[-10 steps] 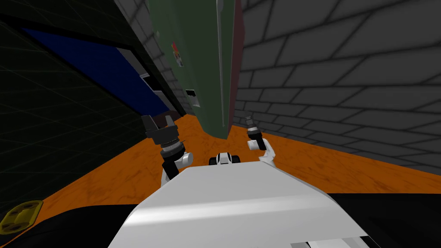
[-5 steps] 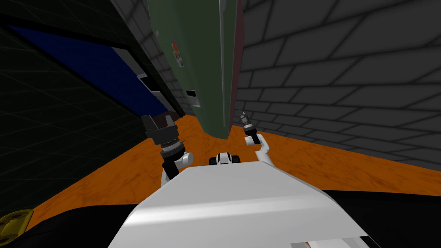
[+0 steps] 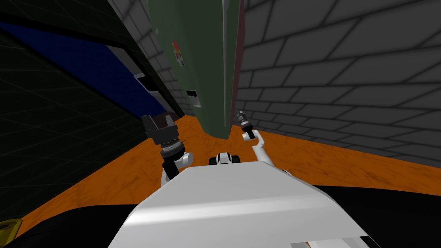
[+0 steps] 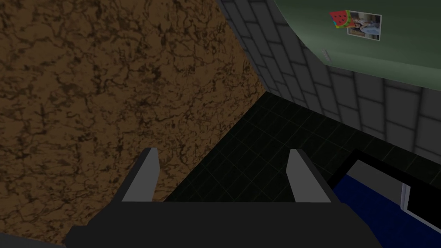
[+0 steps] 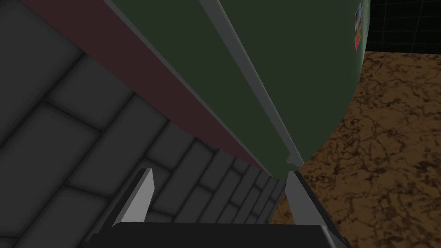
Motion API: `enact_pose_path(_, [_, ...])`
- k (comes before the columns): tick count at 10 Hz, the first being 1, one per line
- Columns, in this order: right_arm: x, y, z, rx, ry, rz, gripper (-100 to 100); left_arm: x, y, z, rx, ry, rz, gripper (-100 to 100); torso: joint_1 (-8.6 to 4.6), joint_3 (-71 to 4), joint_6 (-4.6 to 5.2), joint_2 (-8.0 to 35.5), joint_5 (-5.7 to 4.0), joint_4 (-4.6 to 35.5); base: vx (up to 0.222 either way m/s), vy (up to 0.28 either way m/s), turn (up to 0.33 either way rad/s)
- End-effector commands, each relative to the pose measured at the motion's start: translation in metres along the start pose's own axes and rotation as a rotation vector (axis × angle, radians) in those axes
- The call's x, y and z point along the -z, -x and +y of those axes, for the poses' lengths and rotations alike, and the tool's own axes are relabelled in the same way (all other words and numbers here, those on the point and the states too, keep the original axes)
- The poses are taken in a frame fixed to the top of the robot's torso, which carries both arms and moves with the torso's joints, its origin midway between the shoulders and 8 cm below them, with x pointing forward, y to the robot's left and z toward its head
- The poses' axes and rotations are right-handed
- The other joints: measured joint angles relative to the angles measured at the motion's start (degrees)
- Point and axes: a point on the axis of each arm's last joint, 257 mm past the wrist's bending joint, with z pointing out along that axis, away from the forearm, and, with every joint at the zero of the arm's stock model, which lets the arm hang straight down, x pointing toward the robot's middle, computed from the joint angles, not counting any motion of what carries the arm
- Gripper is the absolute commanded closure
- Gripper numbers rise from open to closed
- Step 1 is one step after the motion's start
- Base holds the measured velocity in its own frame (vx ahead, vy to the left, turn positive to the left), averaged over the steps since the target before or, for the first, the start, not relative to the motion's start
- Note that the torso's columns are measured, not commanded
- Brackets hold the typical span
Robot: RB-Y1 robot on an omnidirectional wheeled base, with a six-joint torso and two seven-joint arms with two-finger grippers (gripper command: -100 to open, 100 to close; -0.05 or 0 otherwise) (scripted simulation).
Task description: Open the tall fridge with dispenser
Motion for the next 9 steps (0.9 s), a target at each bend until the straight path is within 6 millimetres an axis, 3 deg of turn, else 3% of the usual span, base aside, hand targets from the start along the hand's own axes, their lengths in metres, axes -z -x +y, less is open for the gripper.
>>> enact_pose_path(1, [-0.018,-0.015,-0.006,0.104,-0.012,0.037,-100,0.0,0.0,0.0,0.0,0.0,0.0,0,0.01,0.01,0.0,0.02,0.0,0.0,-0.002,0.097,-0.058])
enact_pose_path(9, [-0.069,-0.047,-0.022,0.389,-0.032,0.136,-100,0.0,0.0,0.0,0.0,0.0,0.0,0,0.06,0.0,0.0,0.0,0.02,0.0,0.012,0.087,-0.047])
